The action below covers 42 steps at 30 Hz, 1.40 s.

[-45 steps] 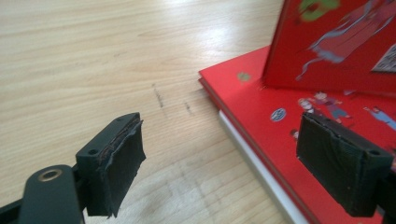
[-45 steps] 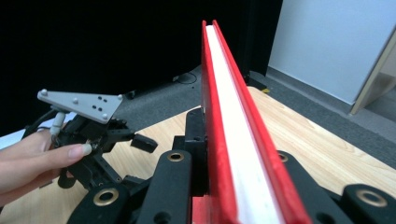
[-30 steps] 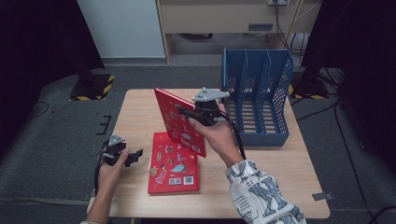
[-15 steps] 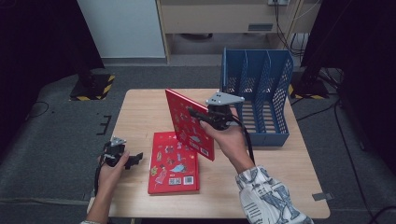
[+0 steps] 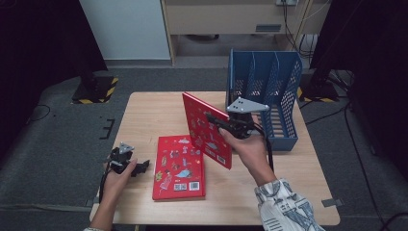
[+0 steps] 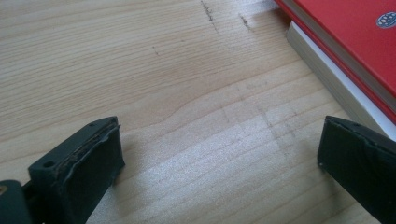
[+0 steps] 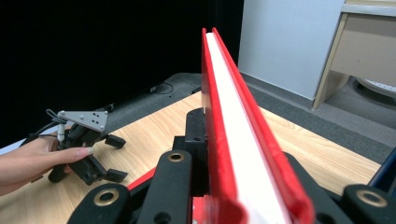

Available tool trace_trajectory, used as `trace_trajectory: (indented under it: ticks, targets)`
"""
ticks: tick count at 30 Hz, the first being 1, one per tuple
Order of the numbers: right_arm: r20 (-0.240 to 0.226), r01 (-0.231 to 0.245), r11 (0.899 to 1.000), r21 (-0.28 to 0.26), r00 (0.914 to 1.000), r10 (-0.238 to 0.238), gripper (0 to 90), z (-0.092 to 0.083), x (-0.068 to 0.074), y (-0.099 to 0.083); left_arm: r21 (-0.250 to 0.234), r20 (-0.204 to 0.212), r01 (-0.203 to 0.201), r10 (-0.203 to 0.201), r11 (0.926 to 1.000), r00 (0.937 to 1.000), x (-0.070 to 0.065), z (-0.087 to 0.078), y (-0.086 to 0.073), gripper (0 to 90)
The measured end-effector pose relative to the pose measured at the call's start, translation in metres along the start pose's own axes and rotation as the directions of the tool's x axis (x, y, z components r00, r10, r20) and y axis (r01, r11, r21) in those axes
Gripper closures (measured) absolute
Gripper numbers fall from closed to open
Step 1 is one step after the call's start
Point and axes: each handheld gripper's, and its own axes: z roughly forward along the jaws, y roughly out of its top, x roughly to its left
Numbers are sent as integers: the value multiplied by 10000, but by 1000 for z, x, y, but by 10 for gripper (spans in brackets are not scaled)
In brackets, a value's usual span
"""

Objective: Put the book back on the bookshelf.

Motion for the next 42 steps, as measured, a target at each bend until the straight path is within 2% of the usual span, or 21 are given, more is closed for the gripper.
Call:
trace_trajectory:
  ticks: [30,38,42]
  targets:
    - [414,-261,9997,15,9988,260,792,-58,-12,-31,4,-109,106,-106,9999,9999,-2,0,0,0]
    - [767,-278,9996,-1,9967,278,792,-84,-17,-36,2,-108,109,-109,9999,9999,-2,0,0,0]
    - [952,-441,9990,98,9945,429,791,-96,-22,-42,4,-117,111,-111,9999,9999,-2,0,0,0]
